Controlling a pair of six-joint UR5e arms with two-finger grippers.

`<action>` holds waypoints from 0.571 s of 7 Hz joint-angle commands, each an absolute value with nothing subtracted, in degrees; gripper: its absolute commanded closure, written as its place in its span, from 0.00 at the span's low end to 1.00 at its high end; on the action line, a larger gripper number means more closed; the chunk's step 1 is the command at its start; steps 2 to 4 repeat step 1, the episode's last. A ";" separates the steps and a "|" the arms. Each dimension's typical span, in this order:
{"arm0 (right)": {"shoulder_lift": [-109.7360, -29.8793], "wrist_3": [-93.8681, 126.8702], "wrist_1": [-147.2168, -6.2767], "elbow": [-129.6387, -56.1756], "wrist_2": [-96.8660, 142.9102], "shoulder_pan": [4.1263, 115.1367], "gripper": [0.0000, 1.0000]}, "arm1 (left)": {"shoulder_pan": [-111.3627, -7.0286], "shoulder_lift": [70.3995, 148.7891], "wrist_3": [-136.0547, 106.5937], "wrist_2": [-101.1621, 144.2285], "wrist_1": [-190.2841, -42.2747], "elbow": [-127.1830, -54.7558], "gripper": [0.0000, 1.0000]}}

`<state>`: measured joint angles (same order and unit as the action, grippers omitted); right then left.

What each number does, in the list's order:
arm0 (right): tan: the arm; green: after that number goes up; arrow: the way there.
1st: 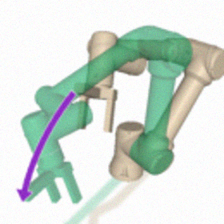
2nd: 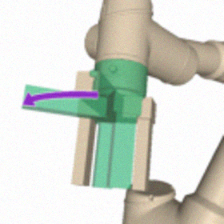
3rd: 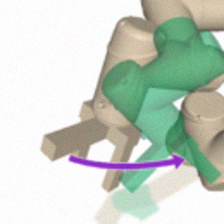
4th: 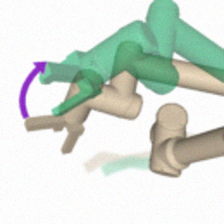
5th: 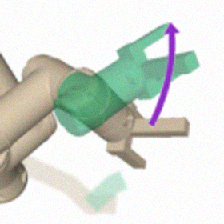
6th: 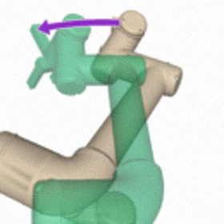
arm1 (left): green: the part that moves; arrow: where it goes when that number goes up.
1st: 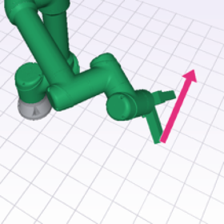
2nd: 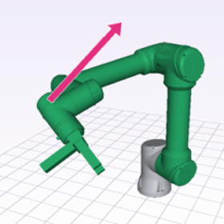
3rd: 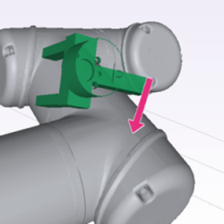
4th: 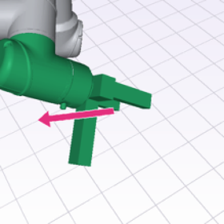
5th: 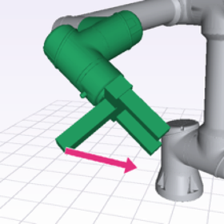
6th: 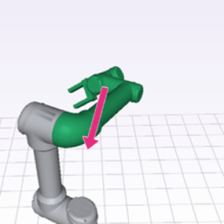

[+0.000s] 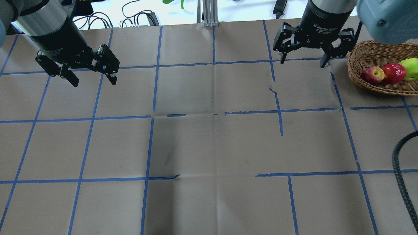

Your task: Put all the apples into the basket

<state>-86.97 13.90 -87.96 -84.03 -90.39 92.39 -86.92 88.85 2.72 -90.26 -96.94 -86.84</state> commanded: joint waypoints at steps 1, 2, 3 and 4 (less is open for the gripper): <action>-86.84 13.97 -87.10 -83.50 -90.53 92.37 0.00 | -86.92 88.86 2.72 -90.26 -96.94 -86.84 0.02; -86.84 13.97 -87.10 -83.50 -90.53 92.37 0.00 | -86.92 88.86 2.72 -90.26 -96.94 -86.84 0.02; -86.84 13.97 -87.10 -83.50 -90.53 92.37 0.00 | -86.92 88.86 2.72 -90.26 -96.94 -86.84 0.02; -86.84 13.97 -87.10 -83.50 -90.53 92.37 0.00 | -86.92 88.86 2.72 -90.26 -96.94 -86.84 0.02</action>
